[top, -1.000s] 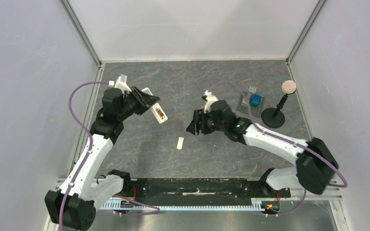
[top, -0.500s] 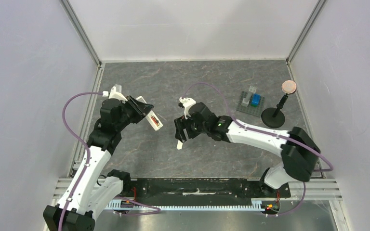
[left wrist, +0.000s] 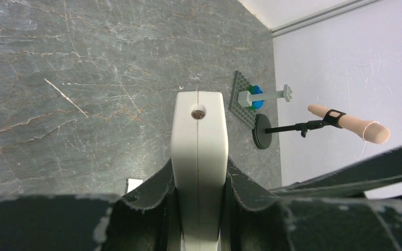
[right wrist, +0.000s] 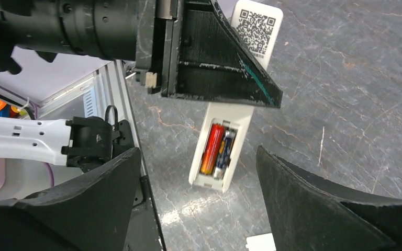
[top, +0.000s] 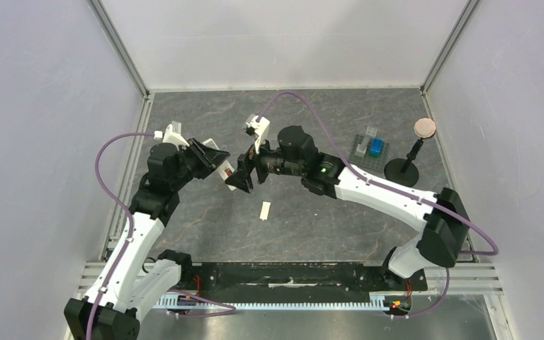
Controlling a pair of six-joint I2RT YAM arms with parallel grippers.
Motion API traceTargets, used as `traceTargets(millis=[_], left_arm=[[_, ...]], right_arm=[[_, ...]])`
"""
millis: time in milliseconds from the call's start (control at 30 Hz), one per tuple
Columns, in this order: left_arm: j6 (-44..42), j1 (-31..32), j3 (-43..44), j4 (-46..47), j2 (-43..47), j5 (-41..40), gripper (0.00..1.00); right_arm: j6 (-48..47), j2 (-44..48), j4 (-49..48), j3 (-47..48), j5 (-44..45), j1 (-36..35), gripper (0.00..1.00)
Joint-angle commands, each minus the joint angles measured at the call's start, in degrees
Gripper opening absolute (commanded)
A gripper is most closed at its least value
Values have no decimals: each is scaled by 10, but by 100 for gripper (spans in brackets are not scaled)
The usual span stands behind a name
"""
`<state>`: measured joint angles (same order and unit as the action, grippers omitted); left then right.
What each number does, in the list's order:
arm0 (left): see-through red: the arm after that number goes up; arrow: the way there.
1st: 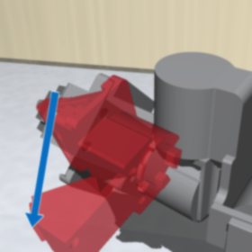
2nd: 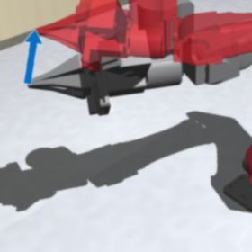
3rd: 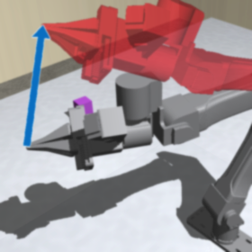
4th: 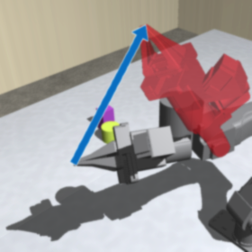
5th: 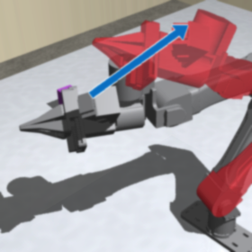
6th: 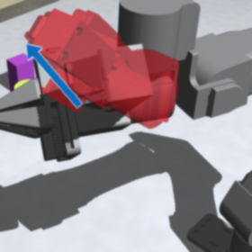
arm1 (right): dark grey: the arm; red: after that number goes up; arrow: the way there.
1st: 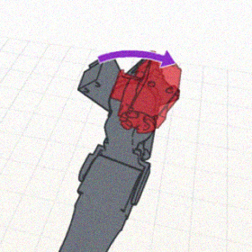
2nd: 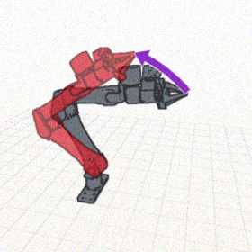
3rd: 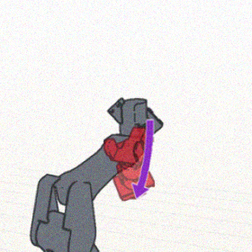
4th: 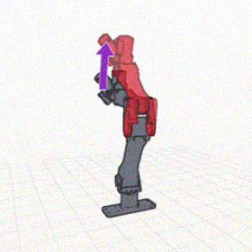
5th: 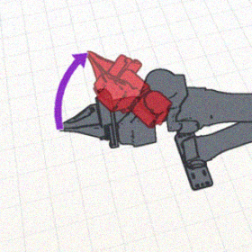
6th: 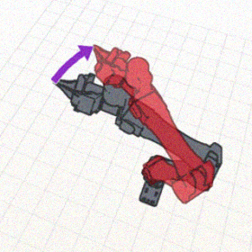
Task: Load the batteries into the remote control
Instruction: Place the remote control at the center of the board.
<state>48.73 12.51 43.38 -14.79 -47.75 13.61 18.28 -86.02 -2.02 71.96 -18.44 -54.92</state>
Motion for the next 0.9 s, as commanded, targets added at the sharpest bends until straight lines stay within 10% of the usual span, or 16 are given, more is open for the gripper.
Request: traceTargets(millis=[0, 300, 533, 867], left_arm=[[25, -1, 19, 40, 5, 23, 2], [34, 0, 14, 43, 12, 28, 2], [41, 0, 5, 45, 9, 34, 5], [5, -1, 57, -129, 6, -98, 75]], right_arm=[[-30, -49, 18, 60, 0, -11, 84], [-37, -88, 63, 86, 37, -20, 77], [-42, -97, 74, 85, 47, -19, 35], [-144, -96, 128, 66, 138, -14, 11]])
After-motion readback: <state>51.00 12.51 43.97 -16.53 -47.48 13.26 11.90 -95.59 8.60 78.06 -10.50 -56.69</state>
